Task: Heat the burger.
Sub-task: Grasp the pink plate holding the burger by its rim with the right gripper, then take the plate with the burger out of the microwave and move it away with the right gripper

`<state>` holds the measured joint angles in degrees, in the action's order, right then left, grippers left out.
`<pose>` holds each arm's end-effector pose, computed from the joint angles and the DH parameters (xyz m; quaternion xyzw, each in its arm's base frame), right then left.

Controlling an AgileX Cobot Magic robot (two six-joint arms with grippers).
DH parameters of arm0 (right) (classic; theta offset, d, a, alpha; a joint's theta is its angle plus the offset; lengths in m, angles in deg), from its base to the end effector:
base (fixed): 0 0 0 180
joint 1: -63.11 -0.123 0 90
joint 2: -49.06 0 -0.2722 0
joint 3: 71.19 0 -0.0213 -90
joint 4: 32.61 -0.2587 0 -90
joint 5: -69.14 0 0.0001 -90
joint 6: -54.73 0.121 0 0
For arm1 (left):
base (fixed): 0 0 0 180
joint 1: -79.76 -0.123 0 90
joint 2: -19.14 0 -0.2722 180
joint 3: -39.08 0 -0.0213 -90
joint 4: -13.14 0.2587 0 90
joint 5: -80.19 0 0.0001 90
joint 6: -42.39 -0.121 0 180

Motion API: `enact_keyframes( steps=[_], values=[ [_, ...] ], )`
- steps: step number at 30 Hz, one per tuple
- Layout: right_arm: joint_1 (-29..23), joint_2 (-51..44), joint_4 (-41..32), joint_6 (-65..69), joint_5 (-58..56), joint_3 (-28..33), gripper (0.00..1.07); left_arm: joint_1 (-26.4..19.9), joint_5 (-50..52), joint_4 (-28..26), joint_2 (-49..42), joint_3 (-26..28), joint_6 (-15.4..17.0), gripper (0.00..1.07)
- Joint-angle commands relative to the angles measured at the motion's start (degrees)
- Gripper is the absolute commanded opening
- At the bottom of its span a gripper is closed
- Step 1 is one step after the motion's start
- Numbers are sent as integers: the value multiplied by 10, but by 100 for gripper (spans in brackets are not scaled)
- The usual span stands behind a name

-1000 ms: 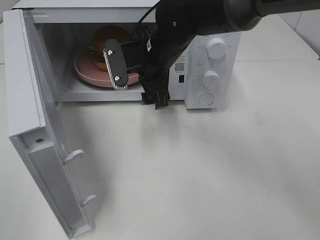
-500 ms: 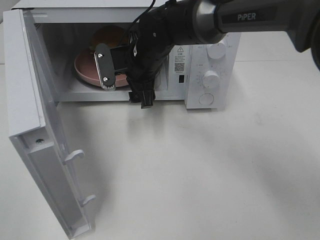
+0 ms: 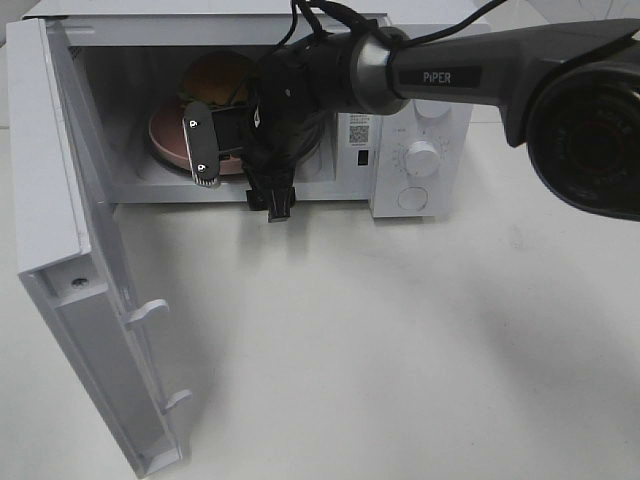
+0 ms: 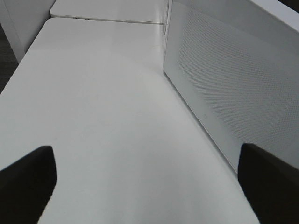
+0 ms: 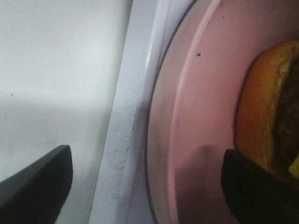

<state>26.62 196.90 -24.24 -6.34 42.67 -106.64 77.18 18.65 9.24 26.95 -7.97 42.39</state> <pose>0.4529 0.3252 0.0984 -0.7351 0.5779 -0.1268 0.3310 0.0381 -0.0055 0.2726 -0.0171 0.8492 -0.0221 0.5273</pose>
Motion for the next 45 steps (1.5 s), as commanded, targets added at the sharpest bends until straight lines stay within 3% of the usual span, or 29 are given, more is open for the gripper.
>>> enact_keyframes(
  steps=[1,5,7,8,9,10,11,12,13,14,15,16,32,40,42,45],
  values=[
    [4,14,-1,6,3,-22,82,-2,1,-4,-9,-1,0,98],
    [4,19,-6,6,4,-29,75,-2,1,-4,-9,-1,0,98],
    [4,19,-18,7,13,-29,60,-2,1,-4,-9,-1,0,98],
    [4,19,-18,7,13,-29,60,-2,1,-4,-9,-1,0,98],
    [4,19,-18,8,13,-29,45,-2,1,-4,-9,-1,0,98],
    [4,19,-18,8,13,-29,45,-2,1,-4,-9,-1,0,98],
    [4,18,-18,8,7,-29,30,-2,1,-4,-9,-1,0,98],
    [3,18,-18,8,1,-29,21,-2,1,-4,-9,-1,0,98],
    [3,18,-18,8,1,-29,21,-2,1,-4,-9,-1,0,98],
    [2,17,-18,8,-6,-29,8,-2,1,-4,-9,-1,0,98],
    [2,17,-18,8,-6,-29,8,-2,1,-4,-9,-1,0,98],
    [-3,17,-18,8,-14,-29,0,-2,1,-4,-9,-1,0,98],
    [-25,-18,-14,-26,-41,-2,0,-2,1,-4,-9,-1,0,98],
    [-25,-69,5,-27,56,87,0,-2,1,-4,-9,-1,0,98],
    [-25,-96,15,-27,101,140,0,-2,1,-4,-9,-1,0,98],
    [-25,-113,19,-29,112,172,0,-2,1,-4,-9,-1,0,98]
  ],
)
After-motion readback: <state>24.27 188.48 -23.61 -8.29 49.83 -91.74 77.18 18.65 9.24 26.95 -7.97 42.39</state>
